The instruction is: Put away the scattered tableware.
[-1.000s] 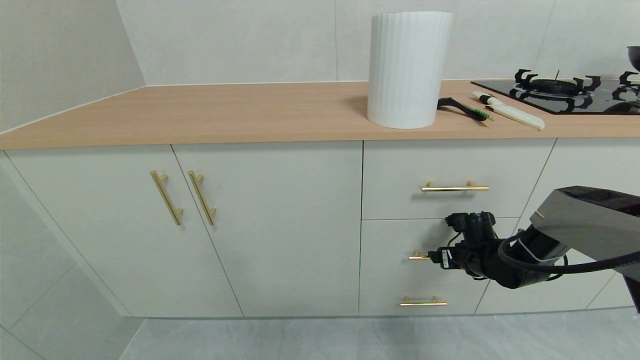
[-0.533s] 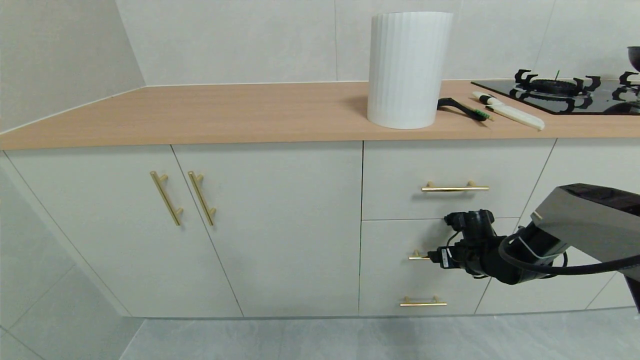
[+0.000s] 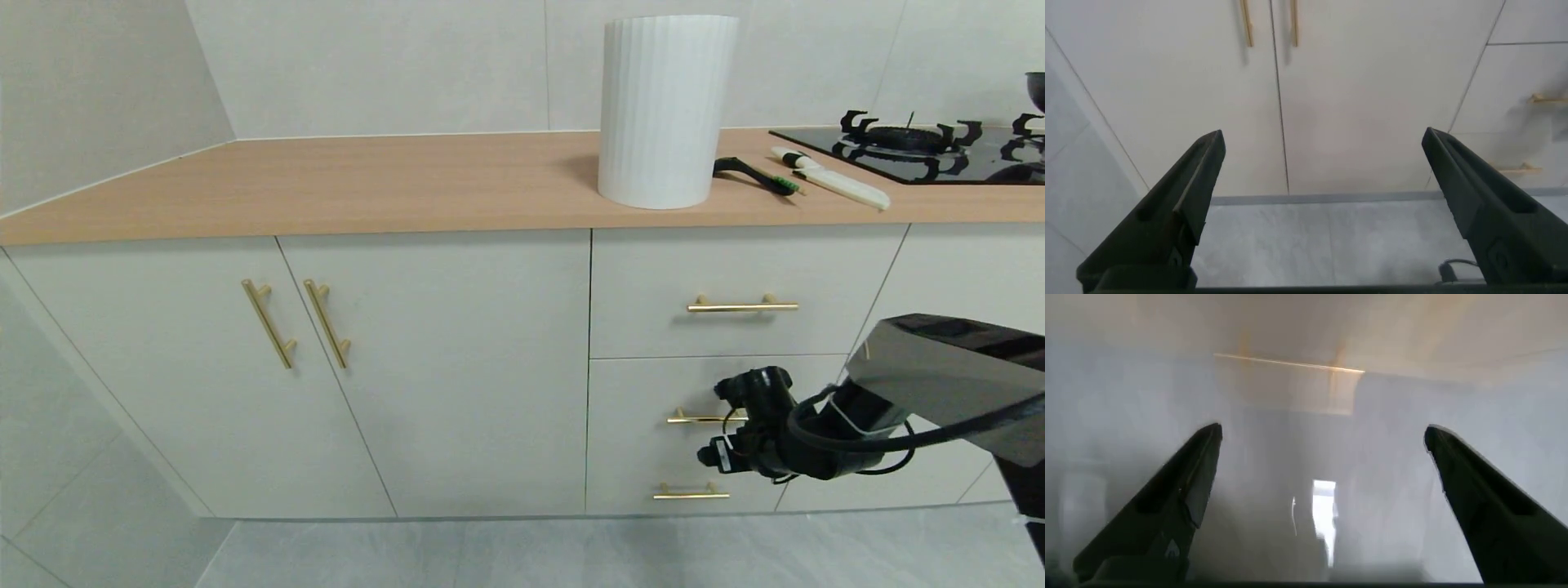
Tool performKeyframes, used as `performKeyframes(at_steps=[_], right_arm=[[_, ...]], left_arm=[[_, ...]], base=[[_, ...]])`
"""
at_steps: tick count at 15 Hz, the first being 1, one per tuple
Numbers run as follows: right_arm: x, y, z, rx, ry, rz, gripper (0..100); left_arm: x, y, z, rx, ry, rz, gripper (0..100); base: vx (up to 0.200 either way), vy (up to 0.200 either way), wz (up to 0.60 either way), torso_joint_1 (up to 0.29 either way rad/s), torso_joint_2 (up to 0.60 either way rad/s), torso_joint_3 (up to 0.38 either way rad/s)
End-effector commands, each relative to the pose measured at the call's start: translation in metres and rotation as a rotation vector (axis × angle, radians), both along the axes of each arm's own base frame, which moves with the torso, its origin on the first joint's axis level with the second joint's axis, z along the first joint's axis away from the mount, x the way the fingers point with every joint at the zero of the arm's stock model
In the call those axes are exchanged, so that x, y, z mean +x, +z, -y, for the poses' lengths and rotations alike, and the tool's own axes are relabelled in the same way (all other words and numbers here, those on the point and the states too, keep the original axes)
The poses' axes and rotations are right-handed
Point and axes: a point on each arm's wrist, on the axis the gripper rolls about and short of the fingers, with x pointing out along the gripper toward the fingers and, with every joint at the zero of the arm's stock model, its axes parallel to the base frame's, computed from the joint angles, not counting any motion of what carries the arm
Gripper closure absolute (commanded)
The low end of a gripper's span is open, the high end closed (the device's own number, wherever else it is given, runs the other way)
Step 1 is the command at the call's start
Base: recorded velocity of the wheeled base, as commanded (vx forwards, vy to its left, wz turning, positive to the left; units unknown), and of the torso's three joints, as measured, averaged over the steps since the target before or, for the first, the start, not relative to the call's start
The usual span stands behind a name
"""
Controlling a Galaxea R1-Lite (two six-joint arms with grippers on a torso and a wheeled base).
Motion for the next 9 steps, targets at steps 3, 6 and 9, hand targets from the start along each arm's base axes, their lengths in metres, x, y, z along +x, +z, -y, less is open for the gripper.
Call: performKeyframes(at_steps=[3,6,9], right_arm=[[-0.003,0.016,-0.003,0.018,-0.004,0.041,0],[-0.002,0.039,-0.003,0.064,-0.035,0.129,0],[0.007,0.047,-0.004,0.139,-0.079,0.264,0]], left_arm=[[0.0,0.0,0.0,0.0,0.001,-0.001,0],[0.0,0.0,0.0,0.0,-0.001,-0.001,0],[0.0,0.0,0.0,0.0,0.001,-0.001,0]], base=[[0.0,0.0,0.0,0.0,0.0,0.0],[0.0,0.0,0.0,0.0,0.0,0.0],[0.0,0.0,0.0,0.0,0.0,0.0]])
